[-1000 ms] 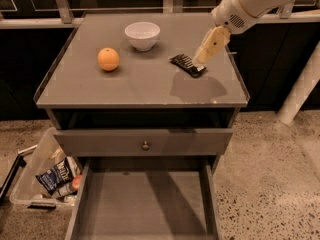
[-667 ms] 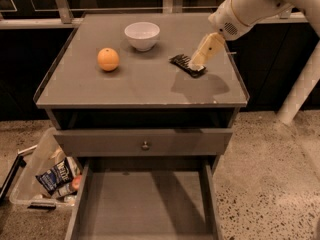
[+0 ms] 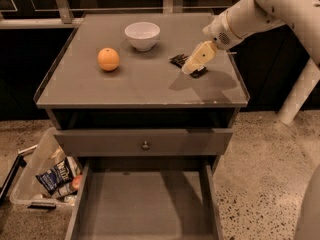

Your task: Place rxbar chocolate into middle drawer

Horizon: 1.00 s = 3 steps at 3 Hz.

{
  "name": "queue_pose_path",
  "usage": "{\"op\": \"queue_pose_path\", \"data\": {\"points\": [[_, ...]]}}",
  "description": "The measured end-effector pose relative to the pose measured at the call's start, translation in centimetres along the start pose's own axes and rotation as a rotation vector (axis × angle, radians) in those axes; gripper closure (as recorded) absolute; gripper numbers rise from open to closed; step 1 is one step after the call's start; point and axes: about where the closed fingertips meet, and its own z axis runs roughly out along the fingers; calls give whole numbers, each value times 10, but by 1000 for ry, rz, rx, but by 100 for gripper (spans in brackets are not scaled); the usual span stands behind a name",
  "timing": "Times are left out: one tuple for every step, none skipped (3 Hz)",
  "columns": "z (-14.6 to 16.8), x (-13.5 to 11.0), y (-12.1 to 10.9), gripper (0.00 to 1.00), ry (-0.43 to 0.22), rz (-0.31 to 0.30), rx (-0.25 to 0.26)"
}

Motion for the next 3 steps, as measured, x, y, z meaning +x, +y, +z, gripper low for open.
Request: {"op": "queue_pose_path", "data": {"points": [[20,7,-1,0,-13,79,-32],[39,18,-8,0,1,152,-26],[52,29,-19,0,23,192,-3]]}}
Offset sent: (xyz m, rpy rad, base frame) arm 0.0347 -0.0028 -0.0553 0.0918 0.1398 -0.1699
